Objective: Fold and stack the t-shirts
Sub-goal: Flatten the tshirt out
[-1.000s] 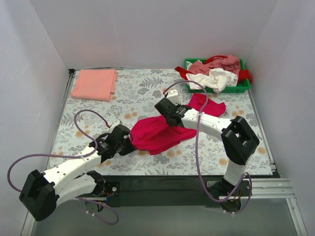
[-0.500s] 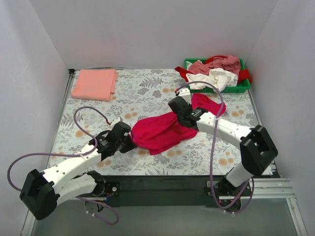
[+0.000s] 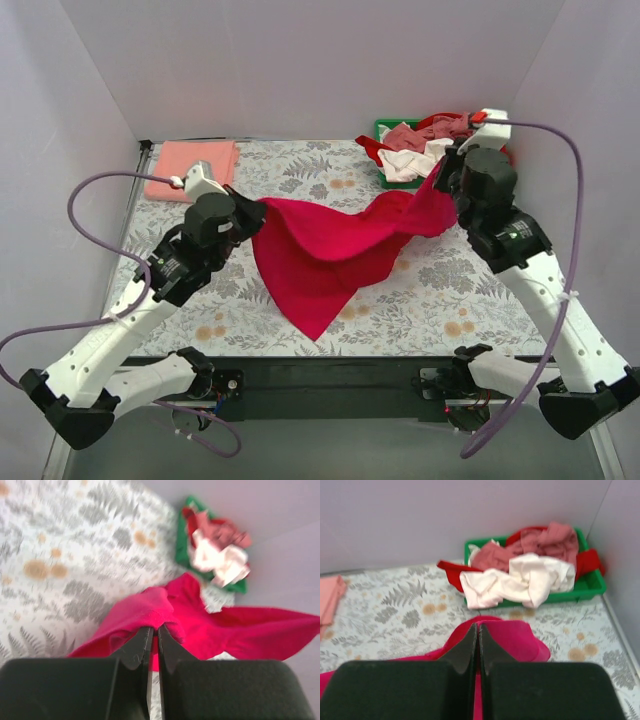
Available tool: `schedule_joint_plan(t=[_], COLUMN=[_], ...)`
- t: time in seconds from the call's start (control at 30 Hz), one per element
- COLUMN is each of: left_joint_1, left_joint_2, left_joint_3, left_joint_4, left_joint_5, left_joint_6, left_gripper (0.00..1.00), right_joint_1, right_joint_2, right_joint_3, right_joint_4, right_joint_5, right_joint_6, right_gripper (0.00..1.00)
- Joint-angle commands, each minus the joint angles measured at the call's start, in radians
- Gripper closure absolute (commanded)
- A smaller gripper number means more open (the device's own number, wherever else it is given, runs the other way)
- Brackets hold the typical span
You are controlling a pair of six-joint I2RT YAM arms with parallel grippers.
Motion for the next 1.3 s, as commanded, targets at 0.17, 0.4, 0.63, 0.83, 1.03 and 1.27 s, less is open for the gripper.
schedule_joint_plan(t=[0.17,0.4,0.63,0.83,1.03,1.27], left_joint_1=[0.000,-0.002,0.000,-0.002,-0.002,-0.002], left_joint_2=[-0.118,-0.220,-0.286,-0.254,-0.235,-0.166], left_joint_3=[0.290,0.436,0.588,0.677,0.698,0.528], left_joint_4=[0.109,0.146,0.169,0.154,0.143,0.140], left_joint_5=[-0.194,-0.119,0.122,0.293,0.262,-0.190], left_joint_6=[0.198,0.293,0.341,0.348,0.356,0.379], left_gripper=[1.00,1.00,1.00,1.00,1.00,1.00], right_joint_1=[-0.012,-0.012,-0.012,-0.012,-0.012,-0.011], right_joint_2=[-0.090,-0.145,-0.195,-0.194,-0.140,0.024], right_joint_3=[0.376,0.591,0.745,0.866,0.886,0.781], right_joint_4=[0.034,0.034,0.031,0.029,0.044,0.106], right_joint_5=[0.023,-0.040,-0.183,-0.316,-0.266,-0.082], right_joint_6=[-0.160,-0.215,-0.218,-0.200,-0.230,-0.307], right_gripper=[0.99,0.99,0.99,0.99,0.99,0.99])
